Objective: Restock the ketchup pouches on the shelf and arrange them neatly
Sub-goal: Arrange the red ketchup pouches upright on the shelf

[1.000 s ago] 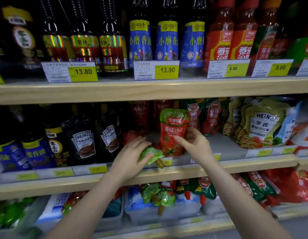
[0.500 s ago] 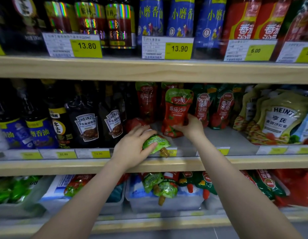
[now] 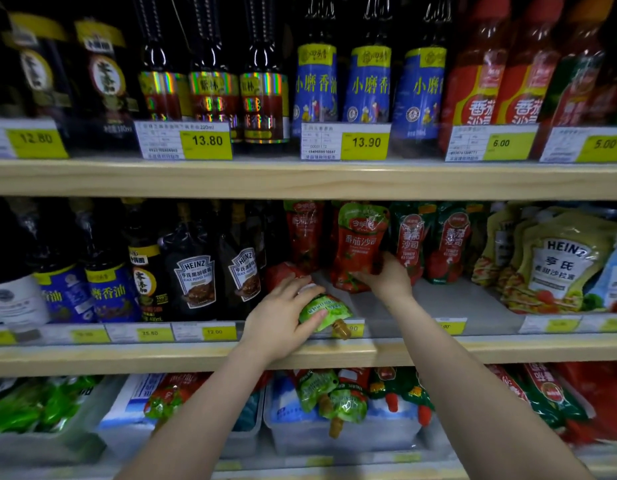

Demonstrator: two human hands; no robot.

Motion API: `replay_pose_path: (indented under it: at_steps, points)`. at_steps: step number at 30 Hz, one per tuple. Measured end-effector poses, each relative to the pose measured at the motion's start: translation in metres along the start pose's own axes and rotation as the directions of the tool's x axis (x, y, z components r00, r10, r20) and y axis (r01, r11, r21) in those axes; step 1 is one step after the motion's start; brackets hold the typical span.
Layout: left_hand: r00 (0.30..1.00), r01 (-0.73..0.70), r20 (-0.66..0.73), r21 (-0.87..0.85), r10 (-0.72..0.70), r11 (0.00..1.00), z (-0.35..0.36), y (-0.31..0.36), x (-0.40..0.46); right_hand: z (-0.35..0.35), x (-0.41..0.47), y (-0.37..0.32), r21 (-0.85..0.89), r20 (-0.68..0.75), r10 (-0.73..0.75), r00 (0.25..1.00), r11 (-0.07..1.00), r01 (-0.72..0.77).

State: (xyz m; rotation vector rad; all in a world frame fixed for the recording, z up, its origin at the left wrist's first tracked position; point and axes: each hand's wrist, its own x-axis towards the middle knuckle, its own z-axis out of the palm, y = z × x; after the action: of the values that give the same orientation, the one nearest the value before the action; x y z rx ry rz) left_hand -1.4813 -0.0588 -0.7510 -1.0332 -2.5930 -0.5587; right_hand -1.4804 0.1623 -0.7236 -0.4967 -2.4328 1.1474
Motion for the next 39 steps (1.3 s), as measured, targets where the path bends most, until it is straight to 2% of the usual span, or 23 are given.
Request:
replay_pose_path:
  at_steps: [3,6,10,16,19,22,25,28,33,35,37,39]
  points:
    - [0.998,-0.041,0.041,-0.009,0.041,0.999,-0.004,-0.001,-0.002,-0.022,-0.018,0.001,-0.022,0.021,-0.044,0.999,0.999,0.045]
    - [0.986,-0.145,0.08,0.013,0.143,0.989,-0.004,-0.002,-0.004,-0.047,-0.049,0.016,-0.167,0.066,-0.181,0.981,0.968,0.19]
    - [0.991,-0.131,0.028,0.038,0.13,0.991,0.0,0.002,-0.002,-0.059,-0.087,0.041,-0.286,0.149,-0.28,0.948,0.906,0.312]
    - [0.991,-0.127,0.036,0.053,0.125,0.99,-0.003,0.012,-0.001,-0.047,-0.093,0.046,-0.244,0.02,-0.336,0.942,0.912,0.33]
    - [0.981,-0.173,-0.092,-0.005,0.172,0.985,-0.014,0.026,0.002,-0.045,-0.091,0.047,-0.228,0.011,-0.322,0.947,0.921,0.316]
    - [0.962,-0.104,-0.266,-0.139,0.064,0.985,-0.037,0.045,0.016,-0.046,-0.09,0.048,-0.206,0.012,-0.306,0.952,0.931,0.302]
    - [0.942,-0.008,-0.326,-0.259,-0.079,0.966,-0.054,0.052,0.038,-0.046,-0.09,0.049,-0.2,0.004,-0.316,0.949,0.929,0.31]
    - [0.93,0.072,-0.27,-0.527,-0.248,0.847,-0.058,0.047,0.05,-0.045,-0.089,0.05,-0.211,-0.007,-0.324,0.946,0.925,0.315]
    - [0.94,0.13,-0.136,-0.708,-0.315,0.694,-0.039,0.025,0.052,-0.044,-0.089,0.049,-0.221,-0.007,-0.293,0.956,0.933,0.285]
    - [0.957,0.147,-0.054,-0.757,-0.286,0.636,-0.026,0.02,0.045,-0.044,-0.088,0.04,-0.148,0.008,-0.249,0.968,0.957,0.248]
    - [0.971,0.173,0.016,-0.742,-0.24,0.648,-0.013,0.016,0.037,-0.045,-0.084,0.018,0.043,0.02,-0.212,0.977,0.977,0.211]
    - [0.972,0.182,0.027,-0.721,-0.235,0.669,-0.005,0.014,0.033,-0.041,-0.075,-0.014,0.248,0.007,-0.23,0.973,0.943,0.221]
